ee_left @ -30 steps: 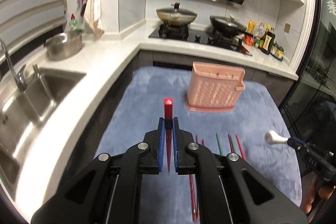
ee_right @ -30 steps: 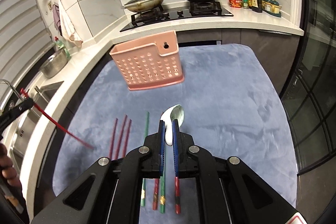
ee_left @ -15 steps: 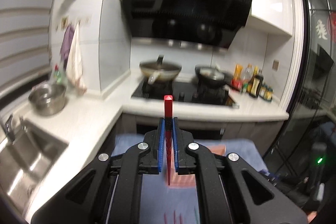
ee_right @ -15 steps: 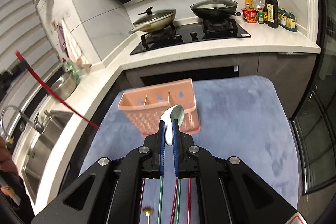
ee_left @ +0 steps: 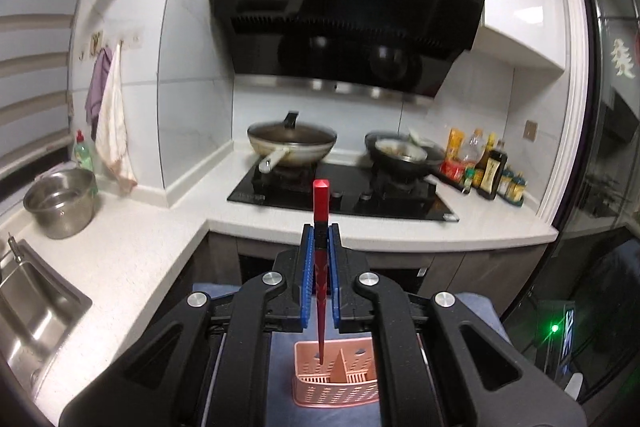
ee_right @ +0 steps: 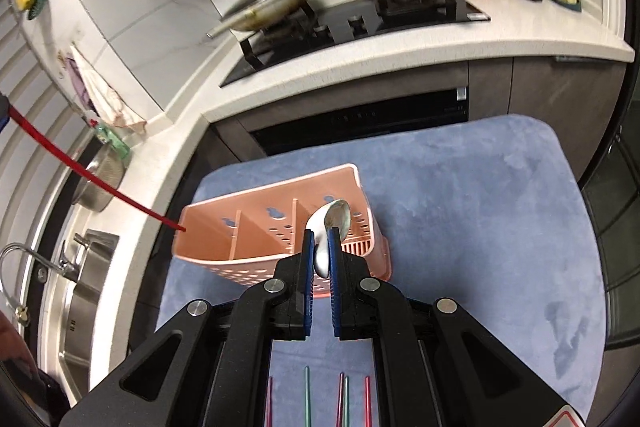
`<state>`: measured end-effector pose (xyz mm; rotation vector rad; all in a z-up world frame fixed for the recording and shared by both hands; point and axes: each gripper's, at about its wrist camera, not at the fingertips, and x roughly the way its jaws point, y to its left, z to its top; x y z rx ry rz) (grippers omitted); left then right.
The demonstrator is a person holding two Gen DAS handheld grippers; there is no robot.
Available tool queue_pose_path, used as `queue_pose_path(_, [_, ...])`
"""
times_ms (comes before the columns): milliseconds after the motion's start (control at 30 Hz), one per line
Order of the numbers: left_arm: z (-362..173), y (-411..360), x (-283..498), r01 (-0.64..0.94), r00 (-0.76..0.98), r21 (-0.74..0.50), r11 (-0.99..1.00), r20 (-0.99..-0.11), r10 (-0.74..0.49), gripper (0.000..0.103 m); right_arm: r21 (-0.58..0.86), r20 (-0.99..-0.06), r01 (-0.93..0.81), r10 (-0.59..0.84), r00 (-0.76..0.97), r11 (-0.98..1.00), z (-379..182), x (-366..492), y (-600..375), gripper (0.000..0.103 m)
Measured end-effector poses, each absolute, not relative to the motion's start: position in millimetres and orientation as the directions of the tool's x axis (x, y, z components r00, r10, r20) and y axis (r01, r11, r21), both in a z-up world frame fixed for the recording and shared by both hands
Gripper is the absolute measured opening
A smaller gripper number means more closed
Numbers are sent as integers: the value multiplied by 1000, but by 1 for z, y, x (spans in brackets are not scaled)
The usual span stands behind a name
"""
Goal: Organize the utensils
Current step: 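Open the right tool to drop the spoon while the left tool releases the chopstick into the holder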
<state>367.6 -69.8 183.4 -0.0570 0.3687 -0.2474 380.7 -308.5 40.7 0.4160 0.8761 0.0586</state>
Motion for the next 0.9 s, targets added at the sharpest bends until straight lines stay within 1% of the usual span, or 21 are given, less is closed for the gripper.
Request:
queue_pose_path(167, [155,-73,385,216,882,-94,972,-407,-235,7,375,-756,138,216,618,917,20,394,-312,7])
queue_pose_path(333, [136,-71,394,204,864,-107,973,-449,-230,7,375,-757,138,217,616,917,15,398,-312,9])
queue_pose_path(433, [130,-68,394,200,855,-111,973,-465,-229,8,367,-741,136,201,640,920,22,392,-312,15])
queue_pose_path(467, [130,-68,394,197,857,-110,974,-464,-225,10,363,-735,131,197,649,922,26,388,-311,15])
queue_pose_path(500, [129,-66,392,187,857,-107,976,-468,-216,20,359,-731,128,194,654,924,30,386,-310,15])
queue_pose_path(533, [129,-65,391,179,857,-108,978,-471,-209,33,352,-727,123,188,660,928,34,382,-309,15])
queue_pose_path(600, [130,-59,384,158,864,-120,980,-464,-196,44,337,-718,111,179,673,935,42,374,-306,17])
queue_pose_path(667, [132,-54,377,150,868,-122,981,-459,-190,47,313,-702,103,157,695,944,52,360,-304,24])
queue_pose_path(733, [133,-48,367,144,870,-116,983,-458,-182,47,301,-689,94,148,710,949,59,345,-301,26])
queue_pose_path(900, [128,-34,337,130,870,-90,987,-467,-157,52,245,-672,78,111,732,966,71,298,-292,29])
